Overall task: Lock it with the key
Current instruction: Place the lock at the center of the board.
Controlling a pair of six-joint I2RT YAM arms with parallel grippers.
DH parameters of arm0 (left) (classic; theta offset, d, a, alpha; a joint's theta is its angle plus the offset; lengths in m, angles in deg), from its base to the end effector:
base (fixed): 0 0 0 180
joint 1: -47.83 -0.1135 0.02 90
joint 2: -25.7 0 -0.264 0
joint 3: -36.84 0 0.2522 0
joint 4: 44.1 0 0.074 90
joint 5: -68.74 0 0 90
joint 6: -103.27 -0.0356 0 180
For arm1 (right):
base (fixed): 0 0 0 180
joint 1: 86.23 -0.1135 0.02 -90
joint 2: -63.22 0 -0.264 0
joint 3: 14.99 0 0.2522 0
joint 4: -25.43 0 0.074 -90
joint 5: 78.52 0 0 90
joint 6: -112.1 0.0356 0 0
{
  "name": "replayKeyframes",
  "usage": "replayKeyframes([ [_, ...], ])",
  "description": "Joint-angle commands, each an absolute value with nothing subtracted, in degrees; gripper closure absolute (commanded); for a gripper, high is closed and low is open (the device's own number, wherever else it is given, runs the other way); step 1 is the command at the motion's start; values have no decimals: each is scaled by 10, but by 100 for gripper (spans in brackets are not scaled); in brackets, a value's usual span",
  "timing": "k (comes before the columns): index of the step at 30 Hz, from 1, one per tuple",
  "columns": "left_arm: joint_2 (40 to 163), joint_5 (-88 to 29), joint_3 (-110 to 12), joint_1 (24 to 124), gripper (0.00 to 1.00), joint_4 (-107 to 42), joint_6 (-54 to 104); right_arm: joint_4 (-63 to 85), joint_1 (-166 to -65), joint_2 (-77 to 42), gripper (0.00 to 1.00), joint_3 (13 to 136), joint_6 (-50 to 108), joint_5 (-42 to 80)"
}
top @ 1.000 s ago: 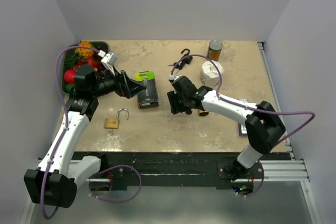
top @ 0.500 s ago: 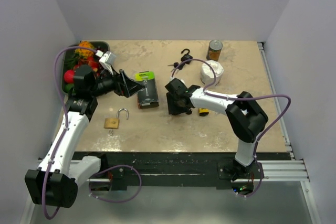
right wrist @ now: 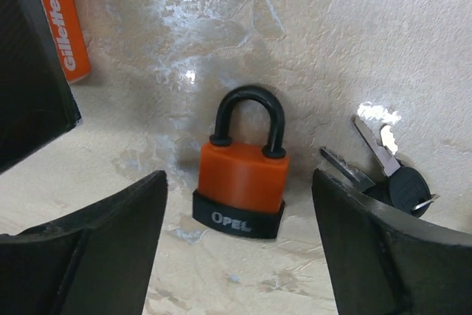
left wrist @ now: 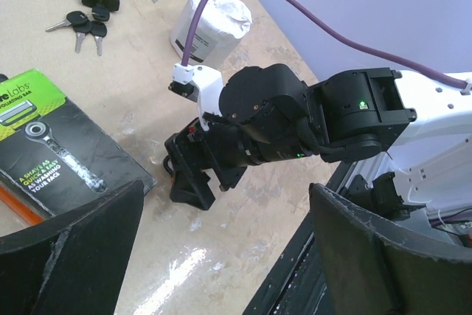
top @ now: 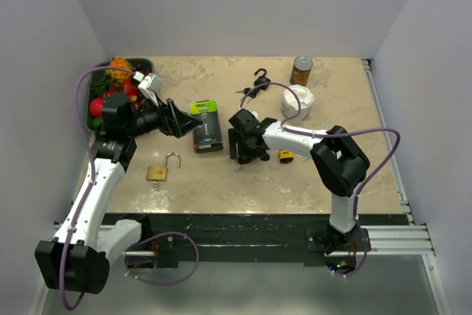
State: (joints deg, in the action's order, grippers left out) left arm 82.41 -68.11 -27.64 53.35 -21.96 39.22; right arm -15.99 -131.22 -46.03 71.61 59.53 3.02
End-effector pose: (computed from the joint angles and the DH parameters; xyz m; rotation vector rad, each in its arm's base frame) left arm 0.2167 -0.0470 0.3439 0.2745 1.8655 -1.1215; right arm 0.2778 0.2703 0.1674 -0.1318 2.6912 0.2587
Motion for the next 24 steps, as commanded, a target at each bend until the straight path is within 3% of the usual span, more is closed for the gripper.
replayKeyframes([
  [1,812,-688,-280,527,3,-225,388,-170,-1313,-459,13,733,614,9],
  [3,813,-692,-281,526,3,-224,388,-172,-1313,-457,8,735,615,11],
  [13,811,-713,-300,525,1,-202,350,-160,-1307,-369,9,782,507,-16],
  [17,809,-708,-315,525,1,-189,324,-79,-1291,-314,10,770,373,-49],
  [20,809,-689,-325,525,1,-191,316,-36,-1274,-306,1,785,291,-64],
  [24,823,-686,-341,525,1,-196,315,22,-1223,-331,1,826,243,-15],
])
